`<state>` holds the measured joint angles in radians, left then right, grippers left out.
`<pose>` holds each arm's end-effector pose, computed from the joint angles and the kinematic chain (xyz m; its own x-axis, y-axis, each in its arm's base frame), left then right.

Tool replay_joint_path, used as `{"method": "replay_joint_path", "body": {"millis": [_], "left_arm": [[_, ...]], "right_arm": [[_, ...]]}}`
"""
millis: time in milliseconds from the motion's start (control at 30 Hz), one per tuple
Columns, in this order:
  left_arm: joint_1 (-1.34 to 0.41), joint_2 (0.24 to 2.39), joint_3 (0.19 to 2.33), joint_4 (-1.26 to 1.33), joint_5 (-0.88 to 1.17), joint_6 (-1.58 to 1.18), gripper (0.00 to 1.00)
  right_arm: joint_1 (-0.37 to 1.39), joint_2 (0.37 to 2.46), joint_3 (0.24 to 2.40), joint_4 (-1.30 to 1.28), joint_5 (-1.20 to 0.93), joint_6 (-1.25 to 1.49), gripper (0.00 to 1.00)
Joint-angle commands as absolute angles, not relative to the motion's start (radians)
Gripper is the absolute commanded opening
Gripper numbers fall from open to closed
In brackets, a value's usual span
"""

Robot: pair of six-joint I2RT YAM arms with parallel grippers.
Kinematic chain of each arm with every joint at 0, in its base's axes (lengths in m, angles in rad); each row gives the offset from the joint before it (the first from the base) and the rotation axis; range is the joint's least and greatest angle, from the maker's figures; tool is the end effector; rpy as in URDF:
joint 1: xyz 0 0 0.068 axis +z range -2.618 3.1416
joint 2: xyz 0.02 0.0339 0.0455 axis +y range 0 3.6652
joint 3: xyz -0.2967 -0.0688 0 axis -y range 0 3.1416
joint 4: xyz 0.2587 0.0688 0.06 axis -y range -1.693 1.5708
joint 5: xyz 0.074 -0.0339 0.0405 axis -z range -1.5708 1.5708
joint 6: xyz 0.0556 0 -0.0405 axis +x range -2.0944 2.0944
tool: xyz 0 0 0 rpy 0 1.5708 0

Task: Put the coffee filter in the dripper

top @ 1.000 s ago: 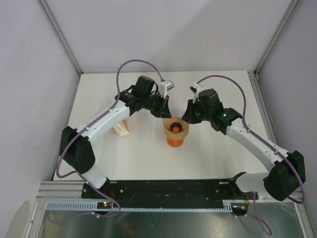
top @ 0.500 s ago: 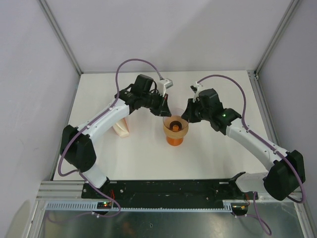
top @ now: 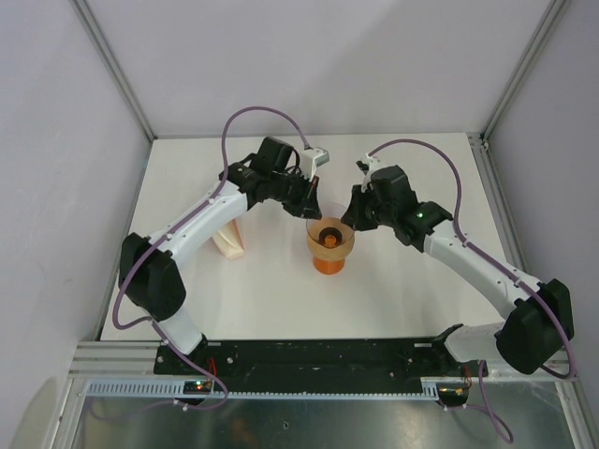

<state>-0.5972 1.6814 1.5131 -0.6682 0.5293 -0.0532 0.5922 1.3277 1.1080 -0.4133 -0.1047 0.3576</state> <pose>0.3146 -0.2479 0.3337 -0.6536 0.3890 -0.6492 0.7314 0.5450 -0.4099 0.2609 0.1825 0.3272 -0.6786 -0.0369 -0.7336 -0.4137 0.8445 0.3401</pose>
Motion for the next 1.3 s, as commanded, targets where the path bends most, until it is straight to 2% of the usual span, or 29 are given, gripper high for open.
{"method": "replay_joint_path", "body": {"millis": [0,133,200,400,533,667,1000,1267], "left_arm": [[-0.639,1.761,1.443,-0.819,0.534,0.072,0.05],[-0.636,1.775,1.427,-0.82,0.546,0.069,0.07],[-0.635,1.766,1.444,-0.821,0.557,0.067,0.11],[-0.634,1.723,1.519,-0.82,0.6,0.059,0.32],[-0.634,1.697,1.557,-0.82,0.622,0.05,0.39],[-0.634,1.691,1.582,-0.821,0.602,0.05,0.41],[-0.635,1.701,1.636,-0.823,0.57,0.051,0.46],[-0.633,1.689,1.64,-0.824,0.53,0.062,0.5]], "right_arm": [[0.612,1.402,1.103,-0.482,-0.075,0.283,0.0],[0.613,1.412,1.106,-0.479,-0.081,0.287,0.07],[0.613,1.413,1.109,-0.477,-0.088,0.288,0.1],[0.617,1.401,1.13,-0.482,-0.091,0.291,0.13],[0.62,1.393,1.151,-0.489,-0.088,0.29,0.14],[0.628,1.389,1.176,-0.496,-0.082,0.288,0.17],[0.644,1.378,1.233,-0.512,-0.06,0.279,0.36],[0.661,1.377,1.289,-0.537,-0.039,0.27,0.45]]}}
